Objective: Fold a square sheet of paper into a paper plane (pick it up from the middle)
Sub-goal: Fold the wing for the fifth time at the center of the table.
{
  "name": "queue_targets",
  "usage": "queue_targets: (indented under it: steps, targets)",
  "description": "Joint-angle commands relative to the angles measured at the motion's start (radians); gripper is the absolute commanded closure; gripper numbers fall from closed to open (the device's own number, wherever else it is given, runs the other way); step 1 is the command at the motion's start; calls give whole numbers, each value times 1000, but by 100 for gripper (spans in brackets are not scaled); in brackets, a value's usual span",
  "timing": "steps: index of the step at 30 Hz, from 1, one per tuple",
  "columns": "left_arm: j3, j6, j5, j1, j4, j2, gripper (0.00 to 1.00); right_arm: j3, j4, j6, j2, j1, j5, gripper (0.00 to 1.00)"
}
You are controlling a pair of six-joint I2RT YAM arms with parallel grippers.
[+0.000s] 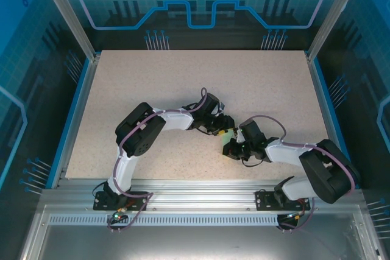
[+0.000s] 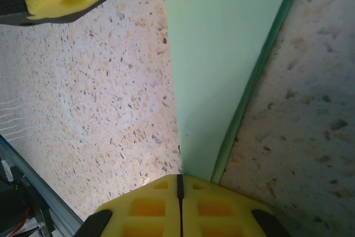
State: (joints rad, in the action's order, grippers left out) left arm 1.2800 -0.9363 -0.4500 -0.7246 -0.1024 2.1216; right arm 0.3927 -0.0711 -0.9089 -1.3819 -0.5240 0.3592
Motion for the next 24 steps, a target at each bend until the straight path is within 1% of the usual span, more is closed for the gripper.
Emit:
queue_targets:
  steps: [1, 4, 5, 7, 10, 12, 14, 17, 24]
  targets:
    - [-24, 7, 22, -4, 44, 0, 52, -22, 131, 32, -36, -18, -22, 95]
    - [-27, 5, 22, -5, 44, -4, 52, -21, 124, 25, 18, -15, -35, 95]
    - [-29, 3, 22, -4, 42, -6, 52, -35, 83, 16, 49, -6, -20, 95]
    - [-32, 2, 19, -5, 38, -9, 52, -79, -28, -35, 117, 47, 29, 94]
    - [-33, -1, 19, -4, 35, -11, 52, -69, -12, -23, 190, 118, 68, 94]
    - [-30, -2, 19, -4, 33, -11, 52, -45, 4, -15, 219, 129, 87, 93]
    - [-28, 0, 18, -4, 35, -11, 52, -29, 4, -22, 223, 132, 97, 93]
    - [-28, -2, 18, -4, 34, -12, 52, -30, -41, -46, 198, 122, 106, 92]
    - [-25, -4, 16, -5, 33, -13, 52, -8, -115, -69, 88, 61, 87, 92]
